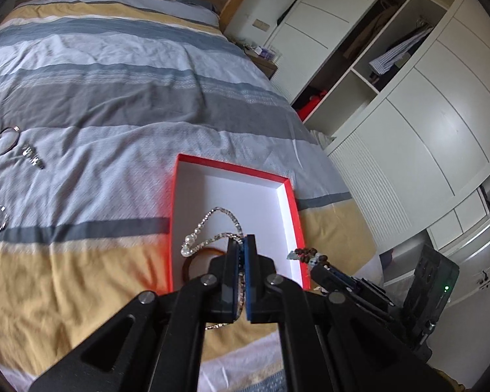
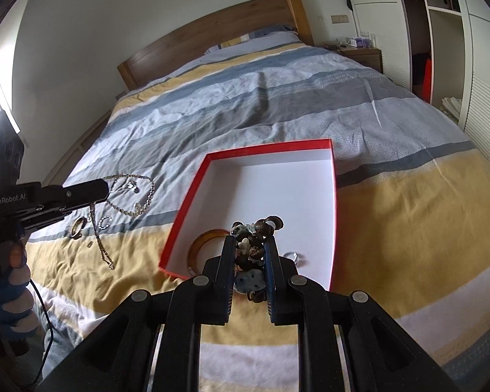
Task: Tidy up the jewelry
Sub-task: 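Lift and carry the necklace and beaded bracelet with both tools into the box, then open both tools to release the necklace and bracelet in the box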
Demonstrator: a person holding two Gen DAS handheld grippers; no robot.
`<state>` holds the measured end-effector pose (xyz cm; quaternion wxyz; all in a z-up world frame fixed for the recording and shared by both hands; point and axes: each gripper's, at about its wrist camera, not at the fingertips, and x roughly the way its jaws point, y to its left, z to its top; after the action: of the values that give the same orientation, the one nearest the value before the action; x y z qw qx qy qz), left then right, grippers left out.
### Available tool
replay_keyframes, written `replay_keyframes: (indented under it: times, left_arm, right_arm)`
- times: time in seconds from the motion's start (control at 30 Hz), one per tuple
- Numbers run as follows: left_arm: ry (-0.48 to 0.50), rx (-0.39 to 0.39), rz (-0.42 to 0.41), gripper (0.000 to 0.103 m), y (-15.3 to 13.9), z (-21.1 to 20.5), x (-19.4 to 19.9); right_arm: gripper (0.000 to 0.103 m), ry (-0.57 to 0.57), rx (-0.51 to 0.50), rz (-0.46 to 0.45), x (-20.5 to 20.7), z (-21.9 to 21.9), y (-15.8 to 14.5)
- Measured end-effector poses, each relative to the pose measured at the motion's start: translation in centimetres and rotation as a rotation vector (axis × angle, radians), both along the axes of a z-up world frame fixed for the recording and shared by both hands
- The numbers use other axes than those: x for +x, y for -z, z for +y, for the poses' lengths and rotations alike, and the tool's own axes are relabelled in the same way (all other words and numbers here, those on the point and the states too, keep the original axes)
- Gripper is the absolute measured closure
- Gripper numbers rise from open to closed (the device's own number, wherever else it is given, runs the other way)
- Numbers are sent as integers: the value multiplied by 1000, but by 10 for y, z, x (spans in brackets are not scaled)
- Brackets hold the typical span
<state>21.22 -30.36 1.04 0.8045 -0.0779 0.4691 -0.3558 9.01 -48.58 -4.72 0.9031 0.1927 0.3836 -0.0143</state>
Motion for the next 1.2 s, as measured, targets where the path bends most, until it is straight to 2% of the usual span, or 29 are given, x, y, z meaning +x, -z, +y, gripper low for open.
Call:
replay_keyframes:
  times: [0.13,0.37,0.5,0.67,0.9,1.03,1.07,1.13,1.2]
  left_arm:
    - [16,38,-8,101,15,-31,25]
    - [22,84,53,101,62,-61,63]
    - [25,111,83,101,90,-67,71]
    - [6,145,121,101,121,-59,75]
    - [20,185,60,99,122,-61,70]
    - [11,192,64,99,121,-59,71]
    - [10,193,69,98,121,-58,71]
    - [14,195,66,92,117,-58,69]
    - [26,196,54,68,110,-57,64]
  right_arm:
    - [87,-12,-12,15,30,-11,10]
    - [87,-42,-46,57,88,-24,33]
    - [87,-60,-68,94,114,-32,47]
    - [86,-64,-80,146,125,-39,67]
    - [86,-74,-134,163,128,-38,75]
    - [84,-66,-155,169,128,-36,75]
    - [81,-63,-161,172,127,-36,74]
    - [74,-56,-159,175,126,-38,73]
    - [68,-53,-150,174,123,-39,69]
